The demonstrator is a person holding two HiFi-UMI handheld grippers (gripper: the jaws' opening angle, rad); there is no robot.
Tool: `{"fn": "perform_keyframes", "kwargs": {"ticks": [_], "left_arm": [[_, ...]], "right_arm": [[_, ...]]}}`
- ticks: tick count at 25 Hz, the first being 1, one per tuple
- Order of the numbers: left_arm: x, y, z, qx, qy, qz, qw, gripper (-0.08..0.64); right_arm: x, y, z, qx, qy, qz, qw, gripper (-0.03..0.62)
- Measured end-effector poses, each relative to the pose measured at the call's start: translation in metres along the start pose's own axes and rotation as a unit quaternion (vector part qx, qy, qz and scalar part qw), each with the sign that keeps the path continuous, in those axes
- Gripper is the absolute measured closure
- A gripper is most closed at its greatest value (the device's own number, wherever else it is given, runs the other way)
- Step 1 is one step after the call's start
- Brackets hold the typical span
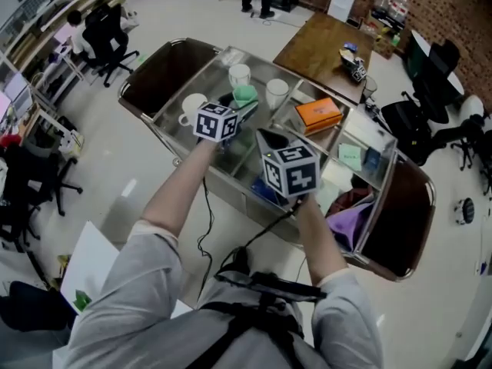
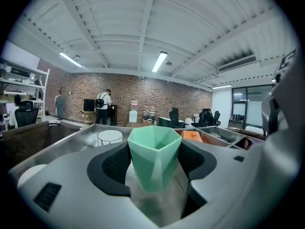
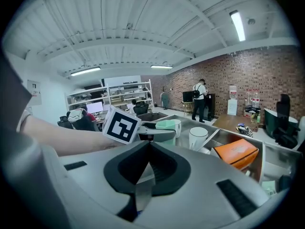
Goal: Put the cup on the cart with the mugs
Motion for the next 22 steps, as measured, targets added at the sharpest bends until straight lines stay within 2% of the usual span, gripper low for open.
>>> {"fn": "perform_keyframes", "kwargs": {"ticks": [10,22], "left_arm": [[-0.028,-0.001,0.027,-0.021,-0.030,-0.001,0.9993,0.253],[-0.055,-0.007,0.032,-0.022,-0.056,-0.011,0.9981,0.253]], "right_arm": [[-0.005,0.016,0.000,-0.015,-0.001,0.016,1.000,0.583],[-0.013,0.017,0.005,-0.012,-0.006,0.025,1.000,0.583]]}}
Point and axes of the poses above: the fingertips, and each gripper's own axes: z forward along the fingers, y to its right, x out of its top, the point moved 5 cm from there along -z, backward along the fingers, and after that the axes turned 2 degrees about x, right-handed, at the moved point
